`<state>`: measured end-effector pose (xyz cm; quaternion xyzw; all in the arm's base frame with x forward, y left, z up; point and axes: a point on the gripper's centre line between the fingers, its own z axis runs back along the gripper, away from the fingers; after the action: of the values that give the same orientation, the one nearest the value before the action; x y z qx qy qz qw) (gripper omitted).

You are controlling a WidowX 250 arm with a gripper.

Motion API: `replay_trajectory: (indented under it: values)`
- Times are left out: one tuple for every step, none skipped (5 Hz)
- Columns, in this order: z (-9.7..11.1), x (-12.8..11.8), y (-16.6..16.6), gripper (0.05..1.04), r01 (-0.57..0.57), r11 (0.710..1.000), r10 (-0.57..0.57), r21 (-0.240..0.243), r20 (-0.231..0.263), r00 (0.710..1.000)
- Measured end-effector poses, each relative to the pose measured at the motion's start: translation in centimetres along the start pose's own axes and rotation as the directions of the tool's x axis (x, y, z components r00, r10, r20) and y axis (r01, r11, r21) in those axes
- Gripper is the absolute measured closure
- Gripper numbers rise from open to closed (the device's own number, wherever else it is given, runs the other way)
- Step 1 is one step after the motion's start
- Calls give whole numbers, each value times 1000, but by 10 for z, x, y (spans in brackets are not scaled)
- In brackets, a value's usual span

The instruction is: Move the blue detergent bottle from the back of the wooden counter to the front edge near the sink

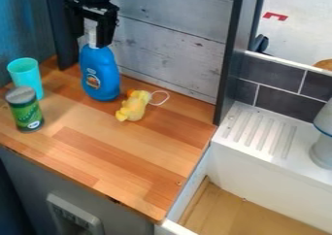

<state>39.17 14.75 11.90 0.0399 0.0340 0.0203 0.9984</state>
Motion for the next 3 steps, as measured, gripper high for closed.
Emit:
replay_trajectory:
  values:
    - [-3, 1, 0, 389, -6, 1000, 6, 0, -1, 1000]
    - [-3, 2, 0, 601, -9, 1000, 9, 2, 3, 1000]
    - [-4, 0, -1, 623, -18, 1000, 18, 0, 7, 1000]
